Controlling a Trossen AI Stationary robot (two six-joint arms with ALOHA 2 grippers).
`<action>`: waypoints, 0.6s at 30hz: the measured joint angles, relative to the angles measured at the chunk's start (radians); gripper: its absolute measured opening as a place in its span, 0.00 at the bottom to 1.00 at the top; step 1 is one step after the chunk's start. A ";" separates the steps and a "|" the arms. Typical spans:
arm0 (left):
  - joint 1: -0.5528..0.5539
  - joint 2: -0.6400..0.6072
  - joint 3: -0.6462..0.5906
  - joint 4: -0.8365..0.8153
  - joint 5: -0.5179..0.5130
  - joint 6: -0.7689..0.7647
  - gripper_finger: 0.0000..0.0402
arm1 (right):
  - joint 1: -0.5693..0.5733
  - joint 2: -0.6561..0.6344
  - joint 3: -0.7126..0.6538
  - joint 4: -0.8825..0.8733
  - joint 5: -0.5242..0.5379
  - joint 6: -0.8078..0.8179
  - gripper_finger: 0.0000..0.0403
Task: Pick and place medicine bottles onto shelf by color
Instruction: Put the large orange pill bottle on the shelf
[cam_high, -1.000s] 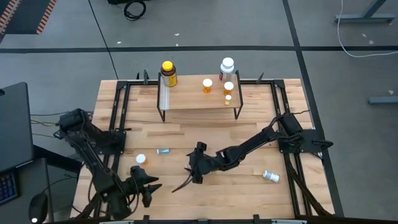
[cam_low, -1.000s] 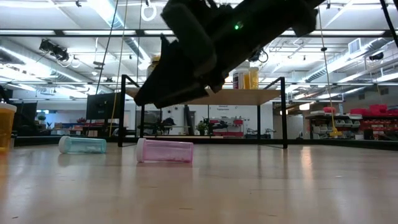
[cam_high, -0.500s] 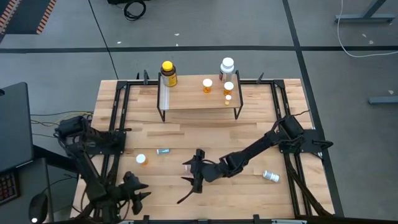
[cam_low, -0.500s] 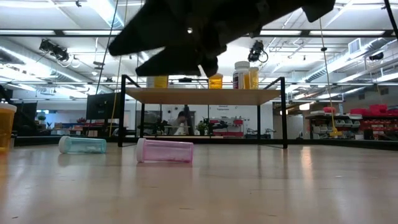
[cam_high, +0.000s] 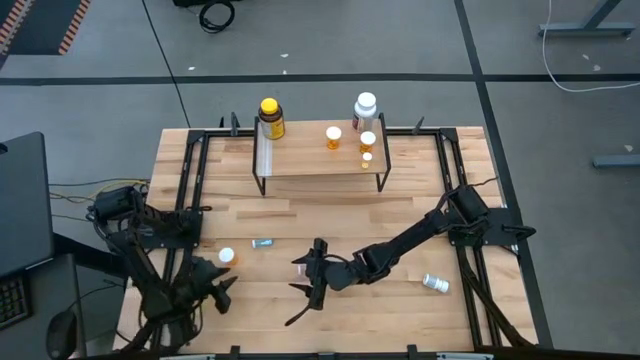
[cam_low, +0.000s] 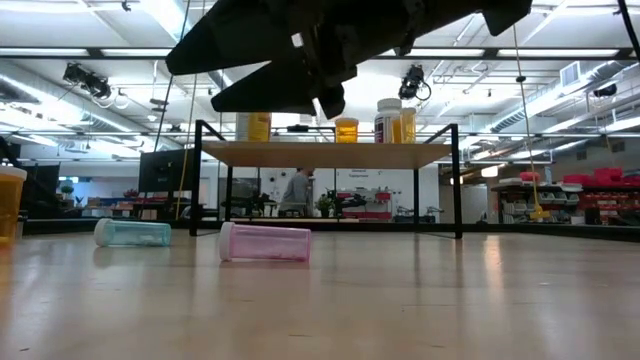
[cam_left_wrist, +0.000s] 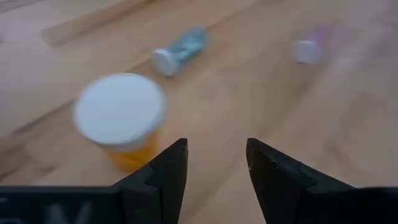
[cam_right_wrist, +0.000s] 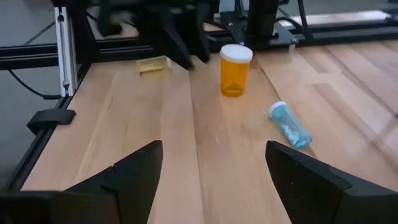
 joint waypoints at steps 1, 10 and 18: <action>0.012 0.000 -0.010 -0.002 0.023 -0.005 0.43 | -0.005 0.000 0.000 0.000 -0.001 -0.004 0.73; 0.070 0.000 -0.025 -0.069 0.218 -0.029 0.43 | -0.043 0.000 0.000 -0.014 -0.047 -0.034 0.73; 0.072 0.000 -0.025 -0.166 0.292 -0.065 0.43 | -0.069 0.000 0.000 -0.045 -0.056 -0.037 0.73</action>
